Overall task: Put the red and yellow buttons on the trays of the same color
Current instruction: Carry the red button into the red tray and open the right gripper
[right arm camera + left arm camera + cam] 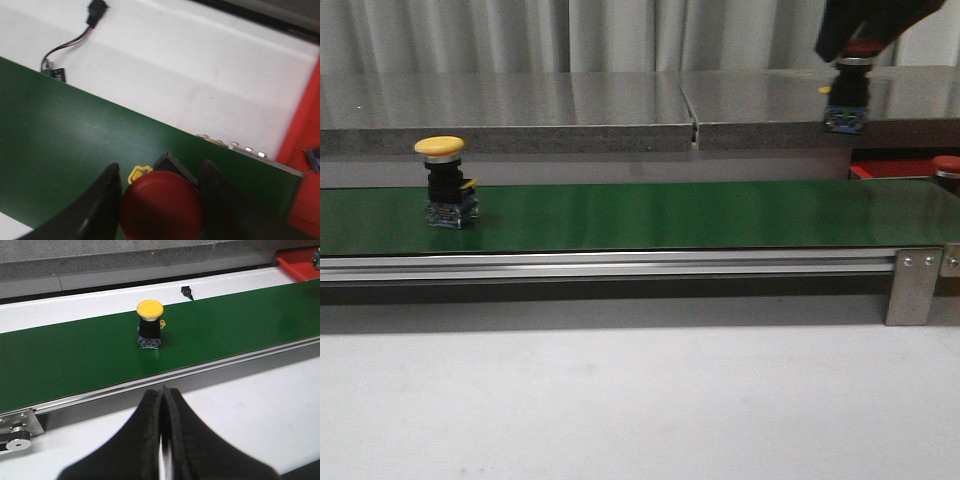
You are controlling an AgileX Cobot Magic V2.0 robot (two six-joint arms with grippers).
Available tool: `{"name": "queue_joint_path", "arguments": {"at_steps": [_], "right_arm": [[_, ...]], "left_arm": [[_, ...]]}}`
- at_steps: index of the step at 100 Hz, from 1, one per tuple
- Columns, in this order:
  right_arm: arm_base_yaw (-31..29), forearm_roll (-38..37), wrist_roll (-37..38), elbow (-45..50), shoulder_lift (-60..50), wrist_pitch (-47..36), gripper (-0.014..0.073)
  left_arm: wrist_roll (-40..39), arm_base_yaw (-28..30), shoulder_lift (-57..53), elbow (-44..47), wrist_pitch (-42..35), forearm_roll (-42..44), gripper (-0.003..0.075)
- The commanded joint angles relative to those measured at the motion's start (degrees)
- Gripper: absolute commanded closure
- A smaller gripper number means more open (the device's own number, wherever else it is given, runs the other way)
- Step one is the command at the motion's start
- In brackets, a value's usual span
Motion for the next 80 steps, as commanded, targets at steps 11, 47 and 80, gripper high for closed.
{"name": "queue_joint_path", "arguments": {"at_steps": [11, 47, 80], "right_arm": [[-8.14, 0.72, -0.44, -1.22, -3.39, -1.66, 0.0382], [-18.71, 0.77, -0.42, 4.54, -3.19, -8.67, 0.0382], [-19.18, 1.42, -0.38, 7.05, -0.33, -13.06, 0.0382]], "left_arm": [[-0.15, -0.45, 0.19, -1.56, -4.02, -1.32, 0.0739], [-0.15, -0.45, 0.19, -1.56, -4.02, -1.32, 0.0739], [-0.15, -0.45, 0.19, -1.56, -4.02, -1.32, 0.0739]]}}
